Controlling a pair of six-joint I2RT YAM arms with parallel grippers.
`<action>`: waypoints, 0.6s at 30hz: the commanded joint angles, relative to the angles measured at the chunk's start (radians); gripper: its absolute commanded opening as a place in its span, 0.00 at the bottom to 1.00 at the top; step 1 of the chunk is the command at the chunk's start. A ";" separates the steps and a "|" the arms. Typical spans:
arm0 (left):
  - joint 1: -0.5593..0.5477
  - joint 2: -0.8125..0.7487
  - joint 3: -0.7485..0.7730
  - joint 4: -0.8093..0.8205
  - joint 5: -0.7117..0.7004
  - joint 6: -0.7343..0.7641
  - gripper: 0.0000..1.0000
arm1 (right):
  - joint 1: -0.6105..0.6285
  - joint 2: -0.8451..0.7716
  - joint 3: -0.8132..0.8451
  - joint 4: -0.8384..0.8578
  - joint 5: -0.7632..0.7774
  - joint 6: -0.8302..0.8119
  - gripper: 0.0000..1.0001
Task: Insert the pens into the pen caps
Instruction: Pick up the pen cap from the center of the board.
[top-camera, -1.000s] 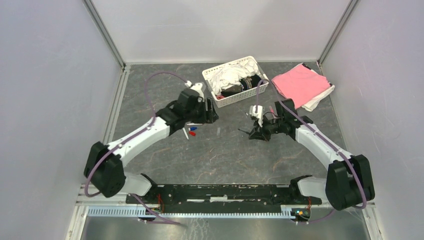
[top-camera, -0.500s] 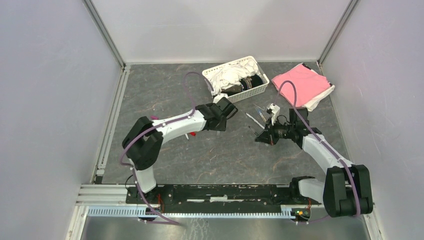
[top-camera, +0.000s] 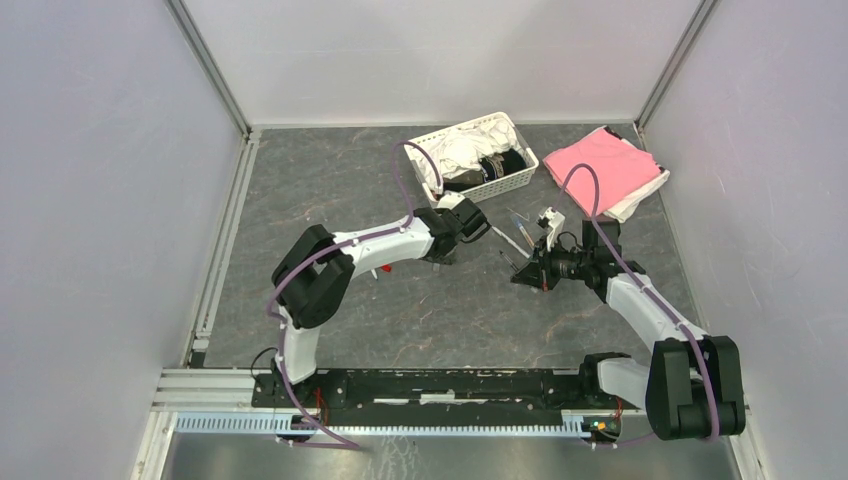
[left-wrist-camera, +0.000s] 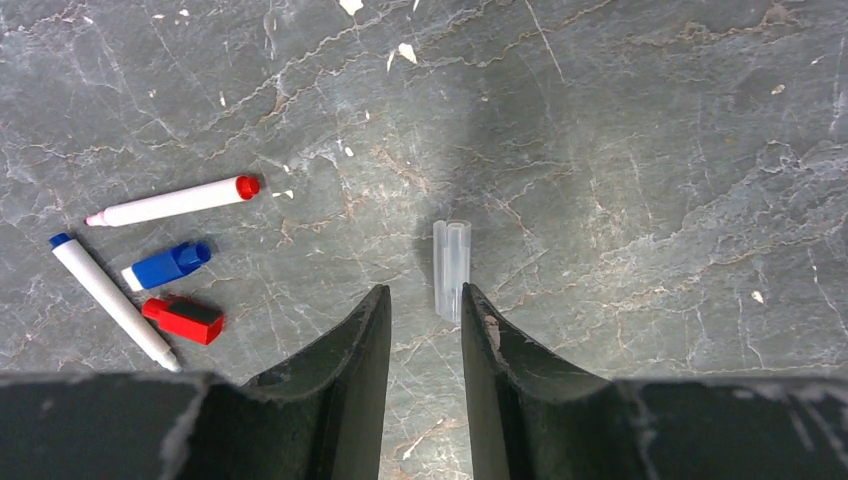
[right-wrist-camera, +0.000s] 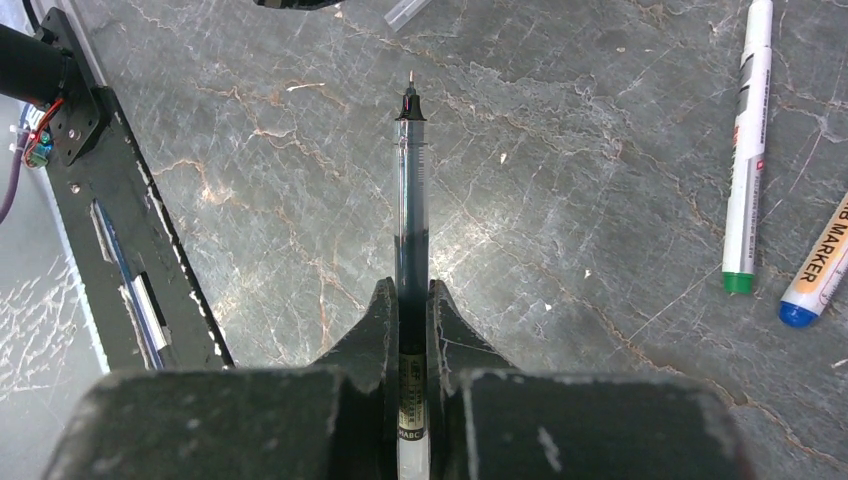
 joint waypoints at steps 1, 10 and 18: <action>-0.002 0.032 0.047 -0.012 -0.027 0.001 0.38 | -0.005 -0.002 -0.003 0.047 -0.020 0.050 0.00; -0.002 0.067 0.054 0.008 0.013 0.017 0.38 | -0.004 0.000 -0.007 0.051 -0.020 0.054 0.00; -0.002 0.105 0.056 0.008 0.039 0.029 0.36 | -0.007 0.000 -0.009 0.053 -0.018 0.055 0.00</action>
